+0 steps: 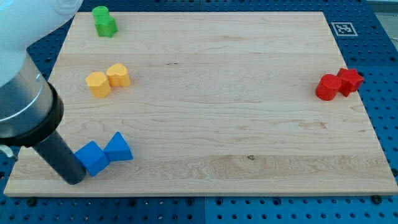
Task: Push the blue triangle to the center
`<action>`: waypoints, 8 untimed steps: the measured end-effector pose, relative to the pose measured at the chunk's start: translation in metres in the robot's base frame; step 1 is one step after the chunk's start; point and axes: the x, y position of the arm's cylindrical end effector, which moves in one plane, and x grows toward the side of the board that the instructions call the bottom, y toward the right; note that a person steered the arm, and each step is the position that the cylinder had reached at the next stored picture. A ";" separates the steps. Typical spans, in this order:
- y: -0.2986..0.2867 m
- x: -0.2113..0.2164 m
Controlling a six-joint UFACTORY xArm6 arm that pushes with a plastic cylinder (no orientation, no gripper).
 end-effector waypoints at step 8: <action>0.100 -0.058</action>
